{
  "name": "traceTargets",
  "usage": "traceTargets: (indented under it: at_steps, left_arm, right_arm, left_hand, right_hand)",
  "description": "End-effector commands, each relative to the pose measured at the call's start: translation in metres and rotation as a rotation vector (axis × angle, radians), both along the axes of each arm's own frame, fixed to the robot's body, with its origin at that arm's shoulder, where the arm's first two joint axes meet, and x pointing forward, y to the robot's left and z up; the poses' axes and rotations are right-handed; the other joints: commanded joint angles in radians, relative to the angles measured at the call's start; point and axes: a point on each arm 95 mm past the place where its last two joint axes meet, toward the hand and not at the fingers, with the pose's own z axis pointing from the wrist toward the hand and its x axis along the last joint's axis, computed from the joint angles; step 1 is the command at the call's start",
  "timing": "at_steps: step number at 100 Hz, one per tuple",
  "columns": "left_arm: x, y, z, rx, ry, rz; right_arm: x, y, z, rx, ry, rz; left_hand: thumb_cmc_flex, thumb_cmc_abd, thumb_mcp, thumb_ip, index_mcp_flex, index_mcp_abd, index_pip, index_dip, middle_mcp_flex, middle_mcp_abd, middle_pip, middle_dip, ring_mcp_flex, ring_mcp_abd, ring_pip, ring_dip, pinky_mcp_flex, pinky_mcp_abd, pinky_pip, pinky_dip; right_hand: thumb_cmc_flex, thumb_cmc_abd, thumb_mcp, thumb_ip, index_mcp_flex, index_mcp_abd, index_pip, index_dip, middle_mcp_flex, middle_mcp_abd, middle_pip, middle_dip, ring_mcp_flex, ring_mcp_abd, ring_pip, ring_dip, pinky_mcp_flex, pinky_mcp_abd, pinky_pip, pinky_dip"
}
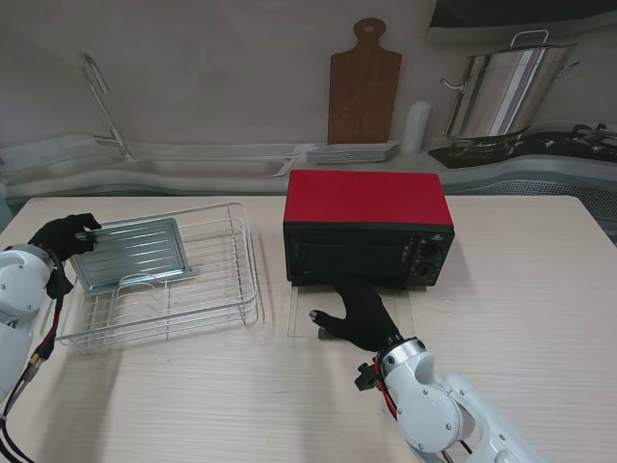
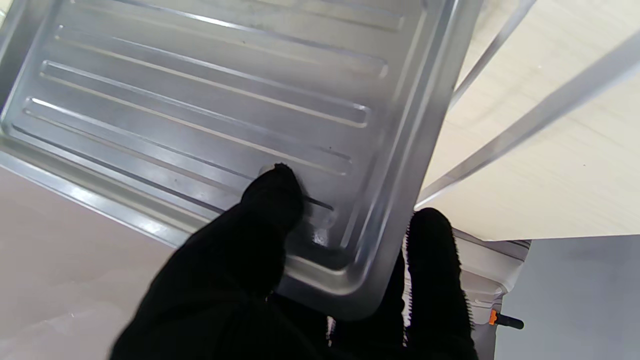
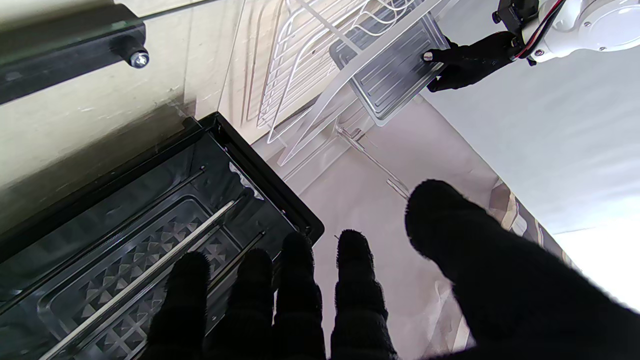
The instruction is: Slide the trays into the oven
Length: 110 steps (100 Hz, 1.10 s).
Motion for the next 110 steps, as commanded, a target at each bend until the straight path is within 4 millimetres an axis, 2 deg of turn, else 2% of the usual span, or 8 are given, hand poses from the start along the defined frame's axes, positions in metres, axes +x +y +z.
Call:
traceTargets:
  at_steps: [1, 11, 23, 34, 41, 75, 99, 110]
  left_arm:
    - [-0.003, -0.006, -0.003, -0.029, 0.021, -0.010]
    - [-0.005, -0.007, 0.000, -0.047, 0.015, -0.011]
    - [-0.008, -0.008, 0.007, -0.063, -0.005, -0.016]
    - [-0.012, -0.009, 0.014, -0.067, -0.029, -0.024]
    - [-0.015, -0.010, 0.020, -0.069, -0.045, -0.029]
    - [-0.038, -0.023, 0.050, -0.062, -0.100, -0.093]
    - [-0.061, -0.051, 0.075, -0.102, -0.150, -0.207]
    - [-0.071, -0.067, 0.085, -0.147, -0.163, -0.274]
  right_arm:
    - [-0.005, 0.005, -0.002, 0.007, 0.014, 0.015]
    - [-0.005, 0.006, -0.001, 0.010, 0.015, 0.017]
    - [-0.006, 0.007, -0.001, 0.015, 0.015, 0.018]
    - [-0.006, 0.007, -0.001, 0.017, 0.013, 0.019]
    - [-0.006, 0.007, -0.001, 0.019, 0.012, 0.018]
    - [-0.007, 0.008, 0.000, 0.034, 0.011, 0.012]
    - [-0.006, 0.010, 0.000, 0.043, 0.013, -0.006]
    - [-0.005, 0.010, 0.000, 0.040, 0.019, -0.012]
  left_hand:
    - [0.137, 0.081, 0.134, 0.013, 0.083, -0.047, 0.106, 0.100, 0.003, -0.003, 0.118, 0.009, 0.048, 0.043, 0.074, 0.048, 0.002, 0.057, 0.093, 0.049]
    - [0.137, 0.087, 0.163, 0.017, 0.100, -0.065, 0.144, 0.157, 0.006, -0.004, 0.199, 0.042, 0.074, 0.061, 0.164, 0.083, 0.021, 0.077, 0.160, 0.093]
    - [0.133, 0.082, 0.179, 0.015, 0.119, -0.076, 0.150, 0.189, 0.008, 0.006, 0.226, 0.059, 0.101, 0.061, 0.250, 0.104, 0.049, 0.092, 0.201, 0.126]
    - [0.127, 0.091, 0.185, 0.019, 0.150, -0.099, 0.185, 0.245, 0.015, -0.012, 0.280, 0.096, 0.110, 0.062, 0.313, 0.126, 0.059, 0.101, 0.215, 0.161]
    - [0.120, 0.099, 0.197, 0.026, 0.178, -0.111, 0.212, 0.326, 0.021, -0.027, 0.325, 0.129, 0.113, 0.058, 0.343, 0.152, 0.061, 0.108, 0.208, 0.199]
    - [0.116, 0.105, 0.202, 0.033, 0.193, -0.116, 0.229, 0.376, 0.020, -0.038, 0.340, 0.153, 0.107, 0.050, 0.349, 0.165, 0.051, 0.105, 0.201, 0.209]
    - [0.115, 0.101, 0.206, 0.036, 0.195, -0.113, 0.224, 0.387, 0.025, -0.032, 0.339, 0.155, 0.112, 0.051, 0.348, 0.166, 0.054, 0.109, 0.202, 0.211]
    - [0.112, 0.098, 0.210, 0.037, 0.195, -0.113, 0.222, 0.390, 0.026, -0.030, 0.338, 0.157, 0.114, 0.052, 0.347, 0.167, 0.052, 0.110, 0.200, 0.211]
  right_hand:
    - [-0.036, 0.000, -0.017, 0.003, -0.010, -0.010, 0.004, -0.006, -0.012, -0.032, 0.003, -0.004, -0.034, -0.033, -0.005, -0.004, 0.001, -0.039, 0.009, 0.006]
    - [-0.038, 0.002, -0.018, 0.004, -0.008, -0.010, 0.005, -0.007, -0.011, -0.032, 0.002, -0.005, -0.033, -0.032, -0.005, -0.004, 0.001, -0.038, 0.010, 0.007]
    - [-0.039, 0.004, -0.020, 0.004, -0.008, -0.009, 0.005, -0.007, -0.011, -0.032, 0.002, -0.005, -0.034, -0.032, -0.005, -0.004, 0.002, -0.038, 0.011, 0.008]
    - [-0.040, 0.006, -0.021, 0.004, -0.007, -0.008, 0.004, -0.008, -0.010, -0.032, 0.002, -0.005, -0.033, -0.032, -0.005, -0.004, 0.002, -0.039, 0.011, 0.009]
    - [-0.040, 0.005, -0.021, 0.005, -0.006, -0.008, 0.005, -0.008, -0.009, -0.031, 0.002, -0.005, -0.032, -0.031, -0.005, -0.004, 0.002, -0.039, 0.012, 0.010]
    - [-0.039, 0.004, -0.020, 0.005, 0.000, -0.004, 0.006, -0.009, -0.004, -0.028, 0.002, -0.004, -0.028, -0.030, -0.004, -0.003, 0.006, -0.038, 0.016, 0.013]
    - [-0.022, 0.002, -0.002, 0.011, 0.002, -0.001, 0.008, -0.009, 0.000, -0.028, 0.006, -0.002, -0.025, -0.029, -0.001, -0.001, 0.011, -0.035, 0.026, 0.019]
    - [0.011, -0.010, 0.052, 0.046, 0.002, -0.002, 0.015, -0.009, -0.005, -0.029, 0.010, 0.000, -0.027, -0.030, 0.002, 0.000, 0.010, -0.036, 0.032, 0.023]
